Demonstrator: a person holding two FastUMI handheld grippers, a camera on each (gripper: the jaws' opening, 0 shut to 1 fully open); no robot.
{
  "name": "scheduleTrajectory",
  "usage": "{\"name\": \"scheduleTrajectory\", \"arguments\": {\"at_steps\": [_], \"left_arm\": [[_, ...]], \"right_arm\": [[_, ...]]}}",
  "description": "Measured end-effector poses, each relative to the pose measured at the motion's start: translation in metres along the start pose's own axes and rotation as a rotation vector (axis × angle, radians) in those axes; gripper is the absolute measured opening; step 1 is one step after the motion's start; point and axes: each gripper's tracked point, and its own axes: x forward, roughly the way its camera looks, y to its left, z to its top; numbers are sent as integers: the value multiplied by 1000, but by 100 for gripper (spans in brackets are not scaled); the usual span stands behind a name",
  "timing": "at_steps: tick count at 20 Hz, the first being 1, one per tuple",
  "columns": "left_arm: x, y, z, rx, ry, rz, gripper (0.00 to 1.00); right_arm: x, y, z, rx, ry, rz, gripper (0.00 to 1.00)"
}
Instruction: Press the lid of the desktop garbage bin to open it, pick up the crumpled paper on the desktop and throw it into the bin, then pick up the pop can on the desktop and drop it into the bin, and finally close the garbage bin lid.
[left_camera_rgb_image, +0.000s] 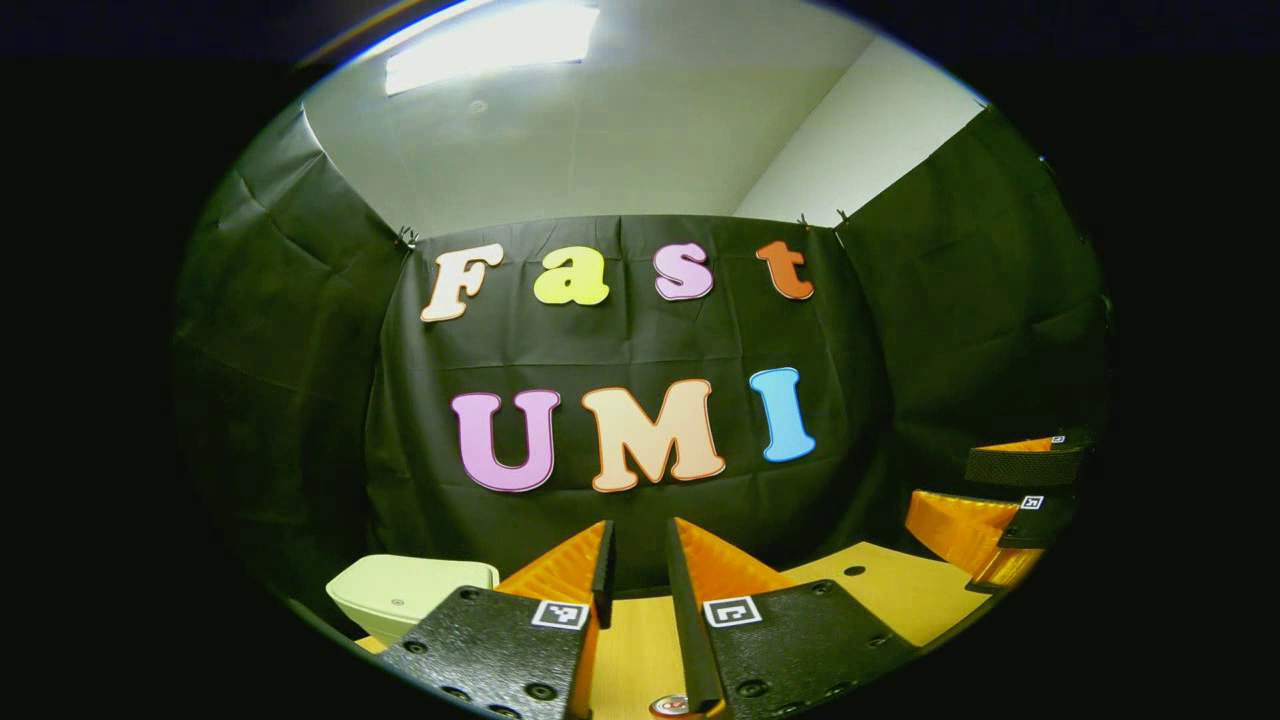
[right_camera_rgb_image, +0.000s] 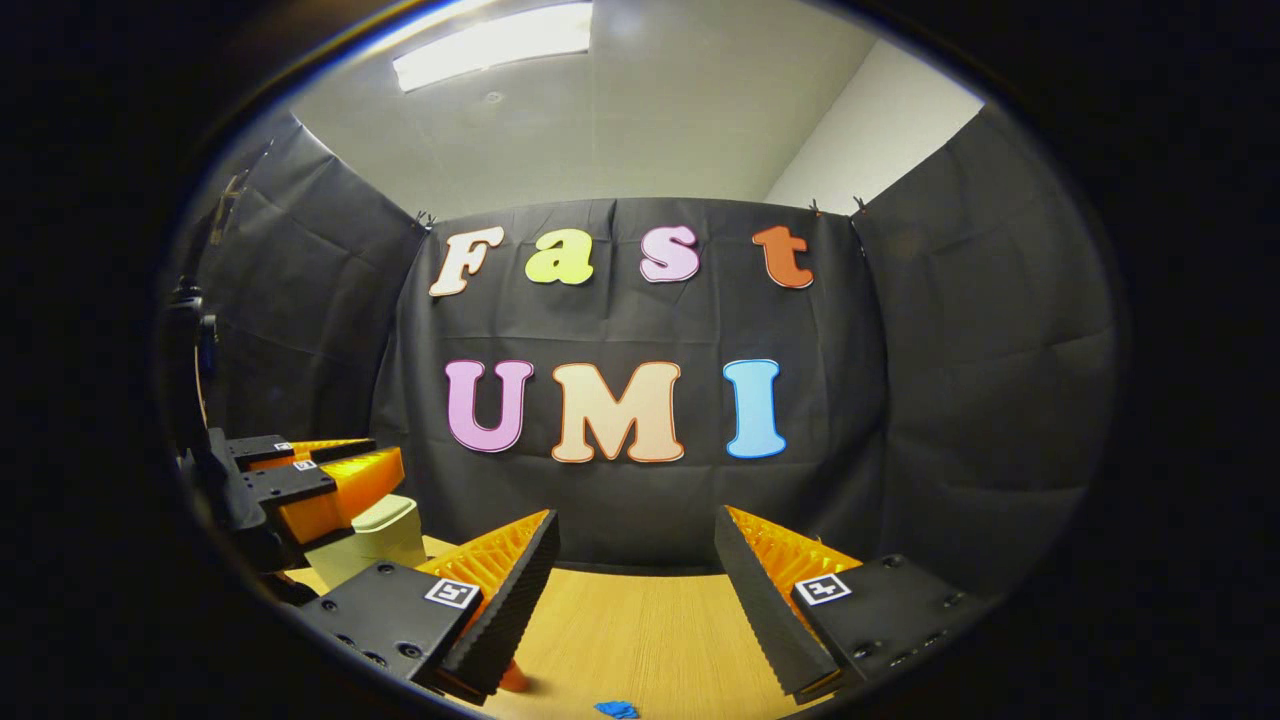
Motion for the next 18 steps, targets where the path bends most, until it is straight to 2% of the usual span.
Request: {"name": "scheduleTrajectory", "arguments": {"at_steps": [1, 2, 4, 5, 7, 8, 9, 10, 18], "left_arm": [[1, 3, -1, 2, 7, 2, 29], [-1, 8, -3, 5, 15, 10, 17], [0, 24, -4, 18, 26, 39, 10], [-1, 30, -8, 24, 36, 48, 2], [0, 47, -11, 35, 55, 81, 0], [1, 57, -14, 39, 64, 94, 4], [2, 67, -16, 42, 73, 116, 0], [1, 77, -19, 41, 82, 133, 2], [8, 173, -73, 26, 200, 317, 0]], "right_arm": [[0, 1, -2, -1, 3, 5, 98], [0, 3, -2, 0, 7, 10, 98], [2, 7, -5, 2, 14, 23, 98], [2, 10, -5, 1, 16, 29, 98], [3, 14, -7, -5, 18, 38, 98], [3, 16, -9, -7, 19, 42, 98], [3, 18, -10, -8, 22, 45, 98], [2, 20, -11, -9, 24, 48, 98], [2, 23, -23, -21, 56, 37, 98]]}}
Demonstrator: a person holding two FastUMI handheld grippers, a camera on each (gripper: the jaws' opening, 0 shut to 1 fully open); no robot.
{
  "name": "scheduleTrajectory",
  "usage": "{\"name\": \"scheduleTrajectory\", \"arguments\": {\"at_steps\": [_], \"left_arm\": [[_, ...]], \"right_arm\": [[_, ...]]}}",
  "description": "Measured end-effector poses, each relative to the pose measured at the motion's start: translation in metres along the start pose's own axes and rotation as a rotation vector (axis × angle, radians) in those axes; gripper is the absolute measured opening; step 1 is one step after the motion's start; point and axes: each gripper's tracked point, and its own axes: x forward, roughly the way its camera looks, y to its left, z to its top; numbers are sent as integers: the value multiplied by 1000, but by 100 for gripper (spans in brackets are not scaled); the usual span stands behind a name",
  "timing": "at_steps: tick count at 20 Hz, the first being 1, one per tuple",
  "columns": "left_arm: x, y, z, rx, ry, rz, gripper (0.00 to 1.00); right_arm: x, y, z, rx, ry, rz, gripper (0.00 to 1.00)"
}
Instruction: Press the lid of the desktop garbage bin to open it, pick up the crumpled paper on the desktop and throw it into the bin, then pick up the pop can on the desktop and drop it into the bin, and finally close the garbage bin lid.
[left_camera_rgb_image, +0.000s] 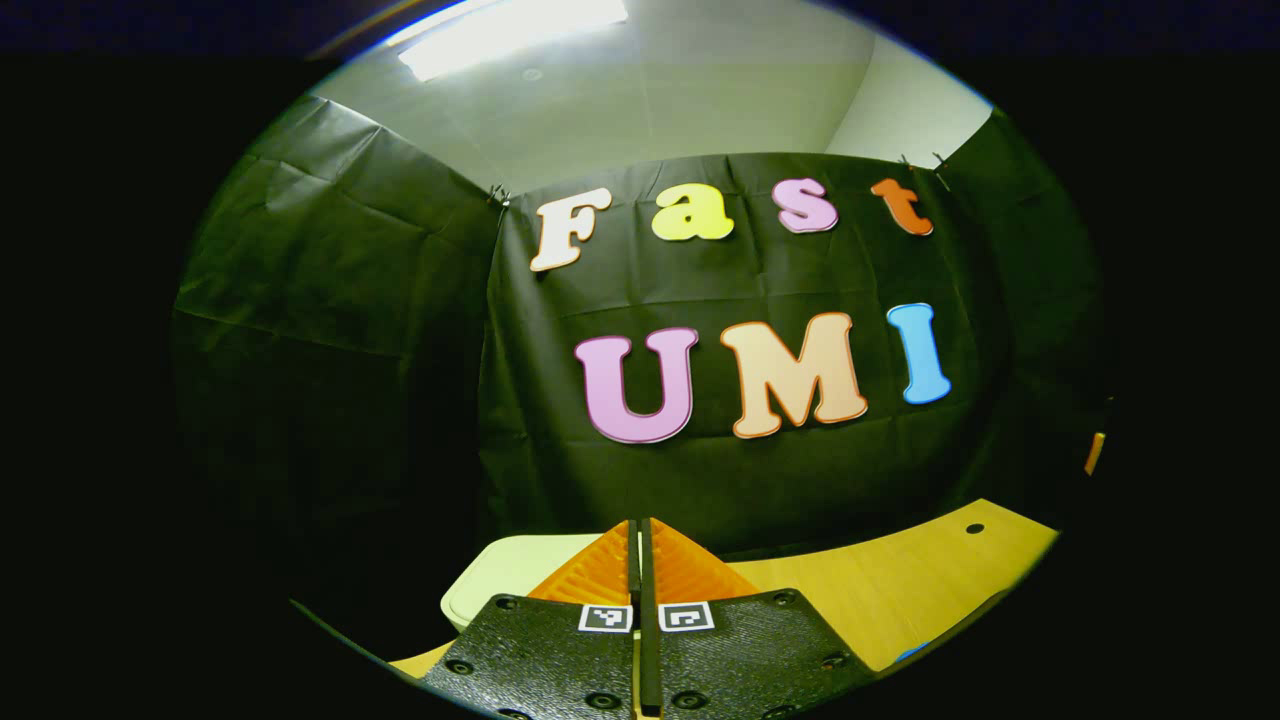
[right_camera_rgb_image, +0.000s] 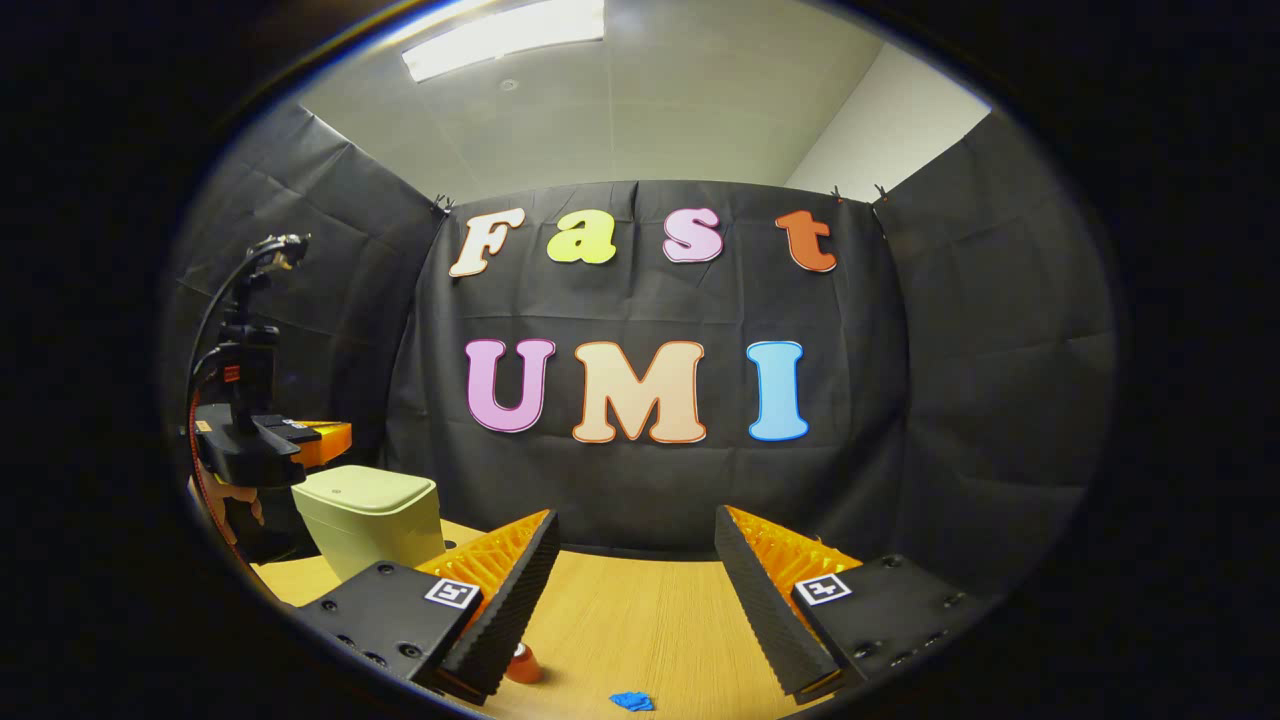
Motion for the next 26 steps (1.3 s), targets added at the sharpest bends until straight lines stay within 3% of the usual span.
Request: {"name": "scheduleTrajectory", "arguments": {"at_steps": [4, 12, 16, 19, 22, 26], "left_arm": [[16, 35, -32, 9, 65, 66, 0], [33, 53, -90, -24, 196, 94, 0], [35, 56, -91, -51, 164, 123, 0], [28, 54, -82, -132, 46, 132, 0], [30, 48, -92, -46, 42, 104, 0], [23, 45, -64, -32, 11, 96, 0]], "right_arm": [[1, -1, -8, -5, 24, -9, 98], [4, -3, -16, -18, 50, -18, 100], [7, -5, -20, -21, 61, -20, 98], [10, -6, -25, -11, 73, -21, 98], [10, -6, -31, -7, 84, -13, 100], [14, -14, -24, -9, 66, -12, 98]]}}
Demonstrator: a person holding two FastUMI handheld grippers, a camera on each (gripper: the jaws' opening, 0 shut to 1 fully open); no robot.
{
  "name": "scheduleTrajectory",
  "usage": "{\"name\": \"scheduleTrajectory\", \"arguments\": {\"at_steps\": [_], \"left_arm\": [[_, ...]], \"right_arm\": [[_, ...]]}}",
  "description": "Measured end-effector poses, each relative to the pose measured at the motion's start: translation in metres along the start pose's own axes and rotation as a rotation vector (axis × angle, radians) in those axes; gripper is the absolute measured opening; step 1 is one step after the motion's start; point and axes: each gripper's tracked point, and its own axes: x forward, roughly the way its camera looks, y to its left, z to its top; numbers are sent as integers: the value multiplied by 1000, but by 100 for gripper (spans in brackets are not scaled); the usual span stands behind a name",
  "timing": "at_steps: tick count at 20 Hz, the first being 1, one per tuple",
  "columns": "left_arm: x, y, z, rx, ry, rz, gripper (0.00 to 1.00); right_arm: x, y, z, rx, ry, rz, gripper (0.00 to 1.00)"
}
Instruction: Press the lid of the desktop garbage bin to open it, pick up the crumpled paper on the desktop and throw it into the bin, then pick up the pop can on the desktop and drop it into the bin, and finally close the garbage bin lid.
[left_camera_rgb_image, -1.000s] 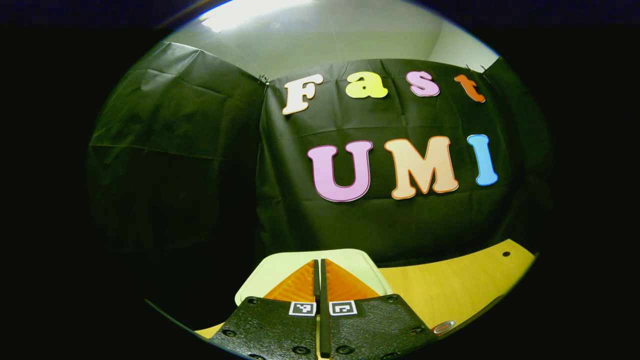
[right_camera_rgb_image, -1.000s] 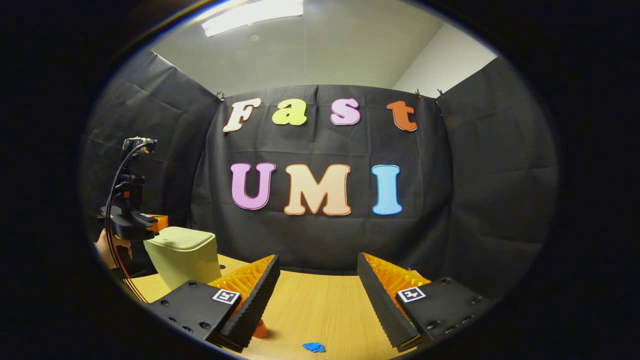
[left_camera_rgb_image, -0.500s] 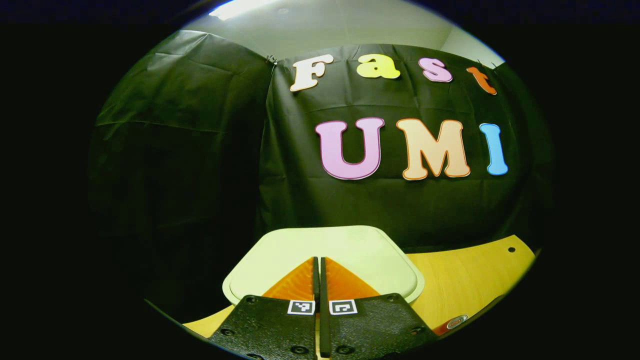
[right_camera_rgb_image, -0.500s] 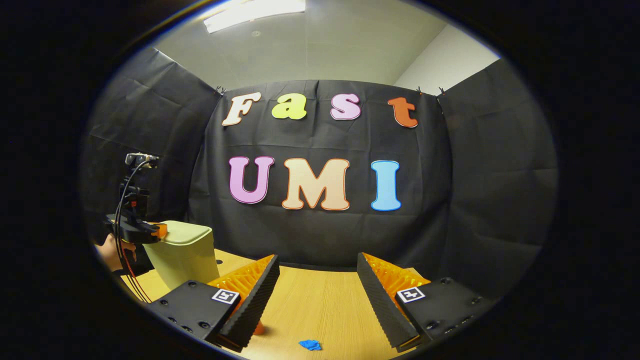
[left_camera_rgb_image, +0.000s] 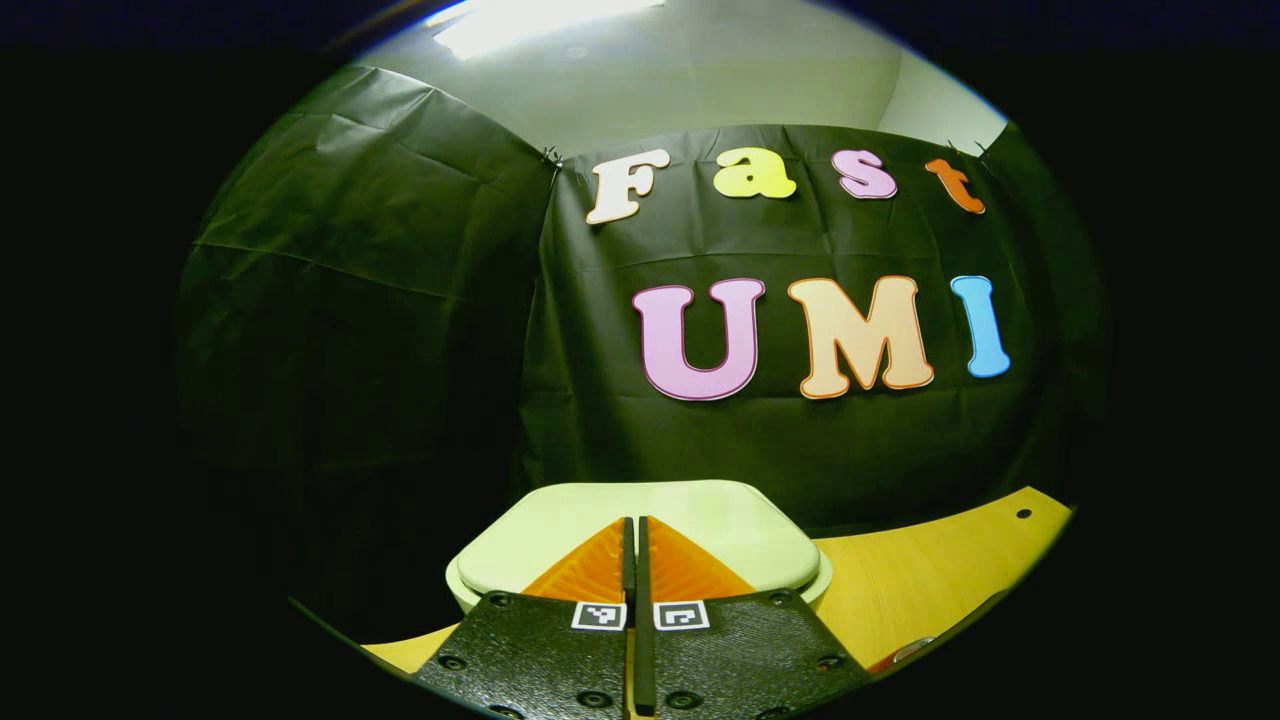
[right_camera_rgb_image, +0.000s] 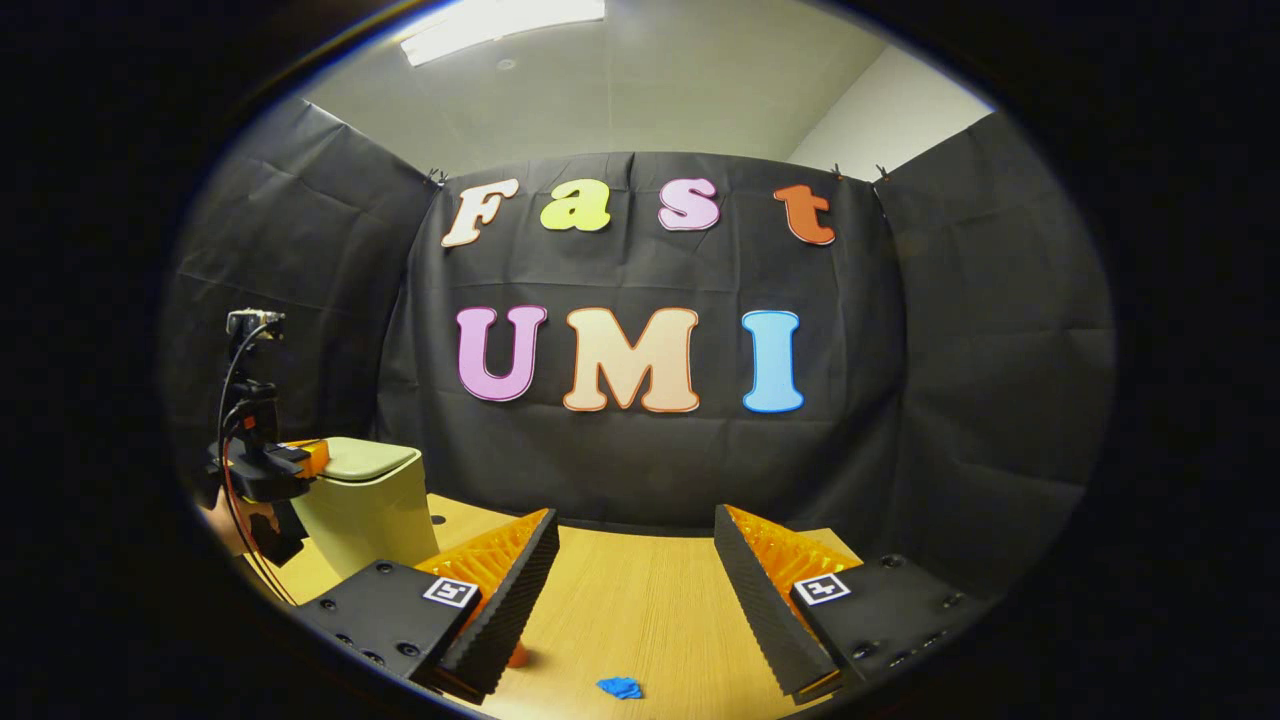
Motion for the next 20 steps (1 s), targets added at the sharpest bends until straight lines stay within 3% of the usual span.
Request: {"name": "scheduleTrajectory", "arguments": {"at_steps": [3, 5, 6, 10, 12, 14, 17, 18, 20], "left_arm": [[-10, -28, 39, -10, -69, -89, 2], [-22, -46, 64, -40, -111, -149, 10], [-27, -51, 74, -54, -136, -168, 25], [-54, -76, 98, -56, -178, -231, 64], [-67, -83, 105, -51, -193, -257, 81], [-78, -84, 108, -56, -195, -257, 91], [-93, -83, 109, -76, -189, -245, 91], [-97, -82, 109, -79, -186, -241, 97], [-105, -81, 106, -76, -177, -230, 92]], "right_arm": [[6, -7, -1, 5, 2, 6, 98], [9, -10, -2, 11, 5, 11, 98], [10, -11, -2, 13, 7, 16, 98], [19, -12, -11, 6, 30, 52, 98], [25, -11, -24, -2, 64, 74, 99], [34, -12, -43, -16, 105, 88, 98], [44, -9, -80, -44, 189, 114, 99], [47, -8, -94, -51, 222, 125, 99], [54, -5, -123, -64, 288, 145, 100]]}}
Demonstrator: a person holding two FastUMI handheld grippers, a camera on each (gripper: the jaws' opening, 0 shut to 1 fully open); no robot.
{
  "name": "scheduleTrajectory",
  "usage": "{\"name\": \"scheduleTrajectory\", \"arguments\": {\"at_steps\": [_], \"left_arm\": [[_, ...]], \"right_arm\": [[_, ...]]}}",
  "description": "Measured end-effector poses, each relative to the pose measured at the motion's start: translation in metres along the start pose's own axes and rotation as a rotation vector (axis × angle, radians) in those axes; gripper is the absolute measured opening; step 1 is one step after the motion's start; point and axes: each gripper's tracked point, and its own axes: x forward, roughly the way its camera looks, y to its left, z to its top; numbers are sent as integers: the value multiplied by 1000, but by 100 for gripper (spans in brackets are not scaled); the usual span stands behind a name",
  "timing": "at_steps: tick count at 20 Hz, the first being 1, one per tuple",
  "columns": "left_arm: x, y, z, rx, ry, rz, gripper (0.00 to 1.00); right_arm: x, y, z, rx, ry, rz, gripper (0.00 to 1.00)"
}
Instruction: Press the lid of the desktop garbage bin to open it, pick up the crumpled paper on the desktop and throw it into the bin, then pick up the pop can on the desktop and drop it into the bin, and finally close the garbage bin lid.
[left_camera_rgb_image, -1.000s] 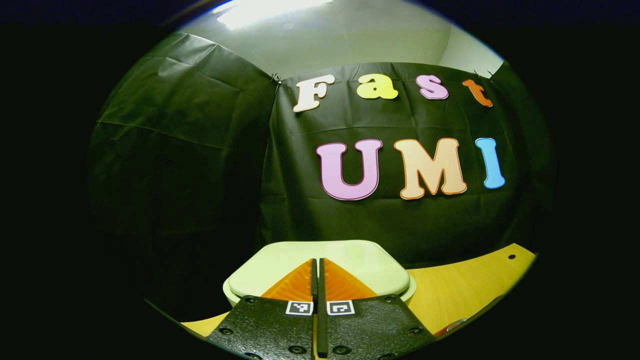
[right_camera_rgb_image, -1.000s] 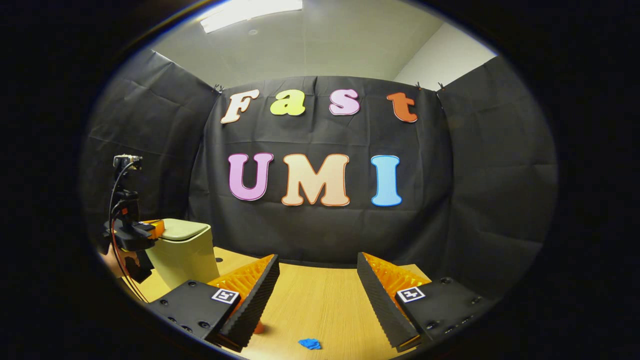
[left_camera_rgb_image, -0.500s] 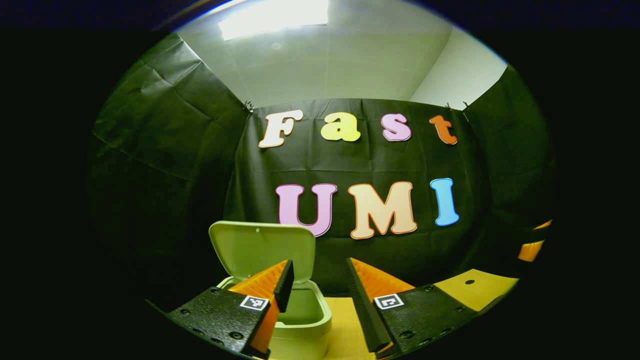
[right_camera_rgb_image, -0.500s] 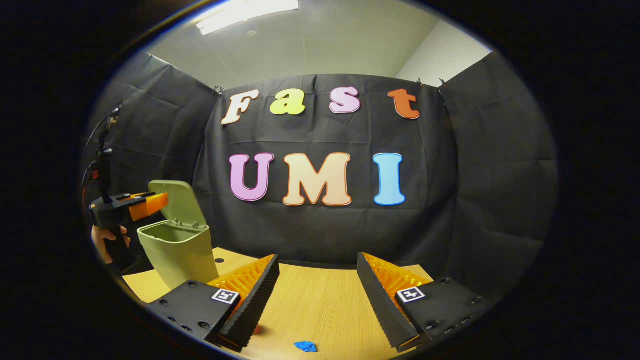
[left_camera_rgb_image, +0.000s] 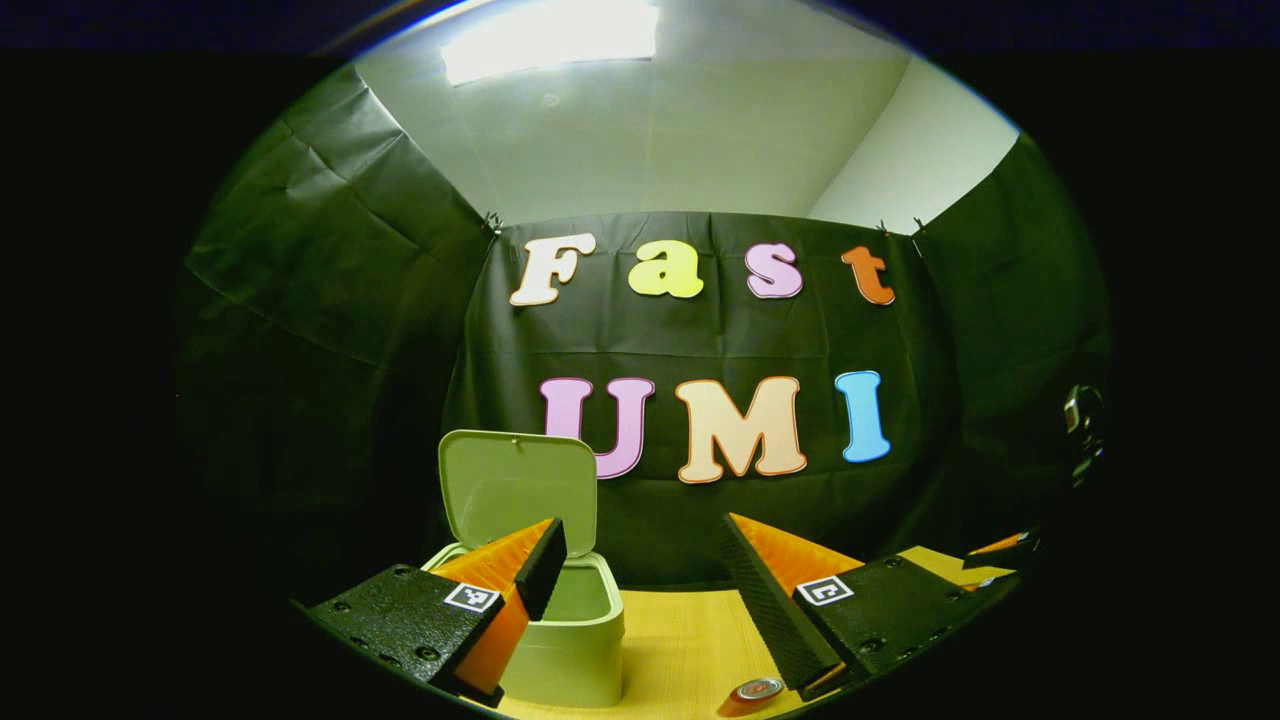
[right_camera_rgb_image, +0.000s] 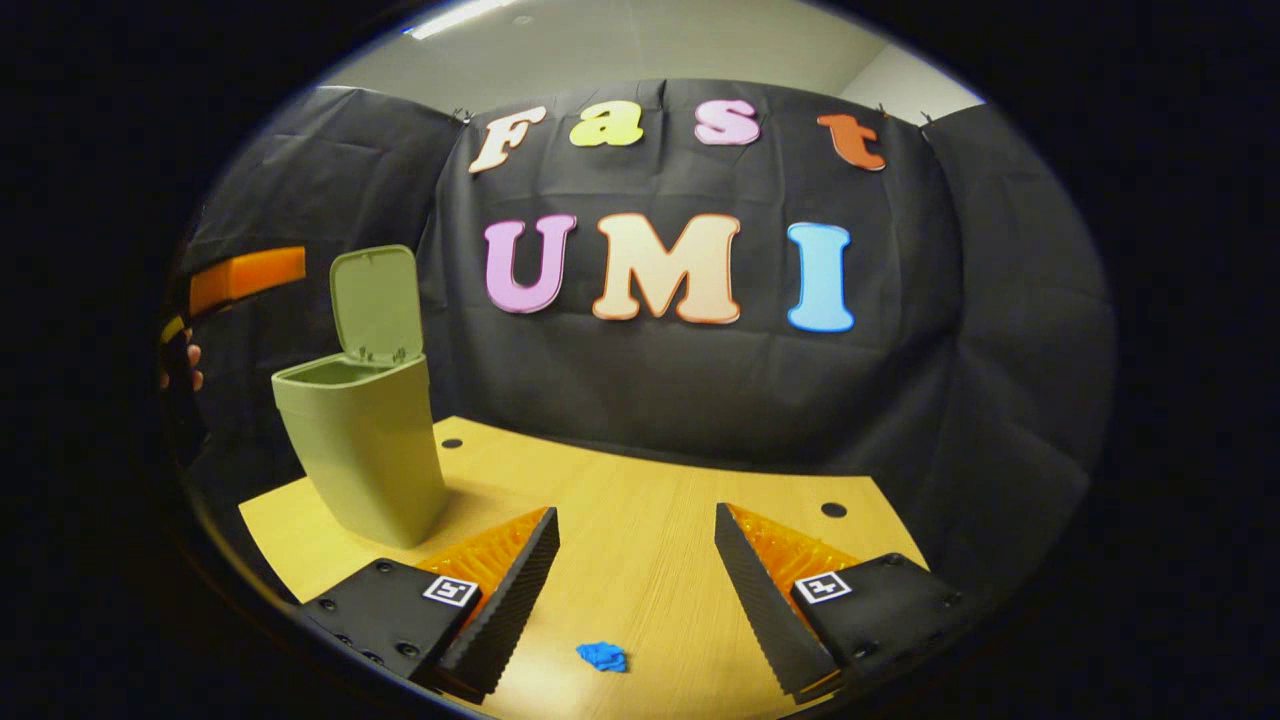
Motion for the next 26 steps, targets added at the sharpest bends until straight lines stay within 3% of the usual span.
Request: {"name": "scheduleTrajectory", "arguments": {"at_steps": [2, 4, 5, 6, 10, 11, 14, 16, 17, 19, 21, 22, 23, 26], "left_arm": [[-8, 0, 0, 13, 9, 14, 97], [-16, -1, -1, 16, 21, 25, 93], [-20, -2, -1, 15, 26, 29, 97], [-22, -4, -2, 18, 30, 33, 93], [-32, -5, -11, 62, 69, 64, 97], [-36, -8, -13, 71, 79, 70, 93], [-40, -13, -17, 79, 101, 84, 97], [-42, -16, -21, 82, 116, 95, 97], [-42, -17, -24, 86, 123, 102, 93], [-43, -19, -27, 91, 138, 116, 93], [-44, -21, -31, 85, 149, 122, 93], [-44, -23, -35, 76, 160, 120, 93], [-45, -23, -39, 67, 168, 118, 93], [-40, -22, -42, 49, 158, 85, 93]], "right_arm": [[15, 2, -31, 5, 87, 29, 99], [28, 3, -63, 9, 167, 54, 99], [34, 1, -79, 4, 205, 62, 99], [39, 1, -95, -5, 243, 73, 99], [53, 10, -163, -47, 421, 126, 100], [56, 11, -174, -54, 447, 135, 100], [59, 16, -200, -58, 515, 176, 98], [65, 20, -215, -53, 550, 197, 92], [67, 23, -225, -49, 584, 208, 82], [73, 21, -220, -48, 549, 207, 48], [71, 17, -221, -30, 561, 224, 21], [74, 16, -219, -27, 552, 224, 20], [74, 12, -213, -31, 531, 210, 12], [73, 14, -159, -7, 380, 194, 11]]}}
